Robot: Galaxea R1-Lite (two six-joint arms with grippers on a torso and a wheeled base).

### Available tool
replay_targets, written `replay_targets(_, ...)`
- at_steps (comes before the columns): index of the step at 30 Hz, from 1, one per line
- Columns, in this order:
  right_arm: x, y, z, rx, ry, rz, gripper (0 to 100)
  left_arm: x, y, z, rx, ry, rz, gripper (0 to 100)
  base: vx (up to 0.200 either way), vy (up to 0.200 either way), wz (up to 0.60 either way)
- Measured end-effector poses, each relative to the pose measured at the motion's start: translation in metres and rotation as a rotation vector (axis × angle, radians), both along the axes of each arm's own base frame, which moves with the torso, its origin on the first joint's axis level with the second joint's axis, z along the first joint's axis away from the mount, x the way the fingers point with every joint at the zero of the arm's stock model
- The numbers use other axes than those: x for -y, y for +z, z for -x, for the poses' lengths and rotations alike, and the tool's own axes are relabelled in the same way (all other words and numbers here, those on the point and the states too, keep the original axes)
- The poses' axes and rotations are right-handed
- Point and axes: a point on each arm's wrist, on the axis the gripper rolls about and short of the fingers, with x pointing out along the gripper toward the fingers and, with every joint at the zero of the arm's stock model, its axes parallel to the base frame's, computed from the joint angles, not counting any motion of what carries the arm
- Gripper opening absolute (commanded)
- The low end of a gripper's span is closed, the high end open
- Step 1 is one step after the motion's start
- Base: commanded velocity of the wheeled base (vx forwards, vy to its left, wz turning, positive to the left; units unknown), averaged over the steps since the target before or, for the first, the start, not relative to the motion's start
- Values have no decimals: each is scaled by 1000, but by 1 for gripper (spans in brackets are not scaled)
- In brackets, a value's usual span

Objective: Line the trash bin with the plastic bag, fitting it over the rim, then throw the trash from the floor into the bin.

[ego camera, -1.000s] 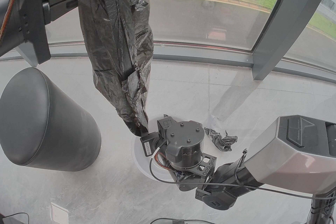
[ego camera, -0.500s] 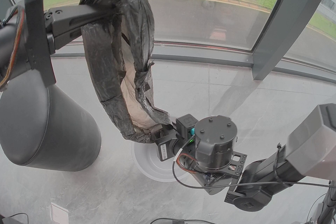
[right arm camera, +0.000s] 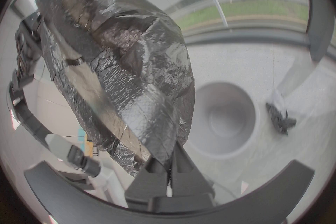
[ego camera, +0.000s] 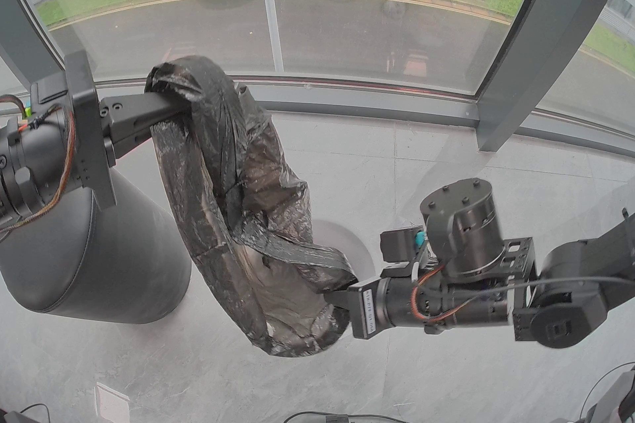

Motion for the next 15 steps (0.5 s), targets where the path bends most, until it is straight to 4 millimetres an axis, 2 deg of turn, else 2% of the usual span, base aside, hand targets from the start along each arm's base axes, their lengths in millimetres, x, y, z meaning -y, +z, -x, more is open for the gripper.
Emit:
replay_targets(7,34,17,-6,-276,29,14,0,-7,-26,-5,-76,-7,-12,0,0,0,0)
replay_targets(15,51,20,-3,-406,27,25,0,-9,-61,-5,-184,-95,-31,0,0,0,0)
